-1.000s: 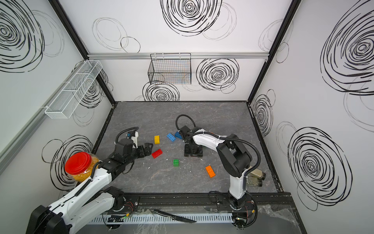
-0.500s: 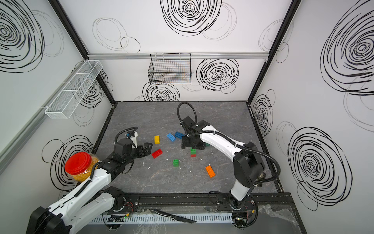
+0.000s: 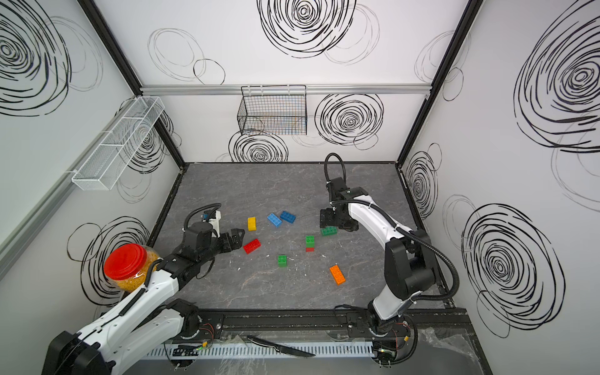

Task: Assemble an ice cream with lego
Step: Pick up the lego brick from the center of the board.

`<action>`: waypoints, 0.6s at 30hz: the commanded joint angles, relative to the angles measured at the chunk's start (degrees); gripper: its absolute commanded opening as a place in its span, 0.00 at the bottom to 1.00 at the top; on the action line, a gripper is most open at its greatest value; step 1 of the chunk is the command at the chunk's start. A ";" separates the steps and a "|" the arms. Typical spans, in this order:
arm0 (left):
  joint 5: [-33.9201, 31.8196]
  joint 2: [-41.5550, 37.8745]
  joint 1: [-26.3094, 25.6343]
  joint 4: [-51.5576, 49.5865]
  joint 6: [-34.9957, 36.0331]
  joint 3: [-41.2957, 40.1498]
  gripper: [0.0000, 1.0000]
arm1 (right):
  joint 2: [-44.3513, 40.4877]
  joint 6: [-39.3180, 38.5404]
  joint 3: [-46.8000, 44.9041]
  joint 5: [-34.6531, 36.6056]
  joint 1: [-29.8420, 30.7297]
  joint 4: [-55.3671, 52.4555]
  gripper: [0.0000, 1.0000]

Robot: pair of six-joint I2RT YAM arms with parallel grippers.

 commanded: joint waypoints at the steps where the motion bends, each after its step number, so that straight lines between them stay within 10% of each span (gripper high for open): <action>1: -0.02 -0.11 0.52 0.45 -0.15 0.50 0.99 | 2.54 -7.31 0.04 0.27 -0.32 3.93 0.97; 18: -0.56 -0.02 0.48 0.09 -0.15 0.39 0.99 | 15.35 -9.50 6.29 6.00 2.44 3.99 0.93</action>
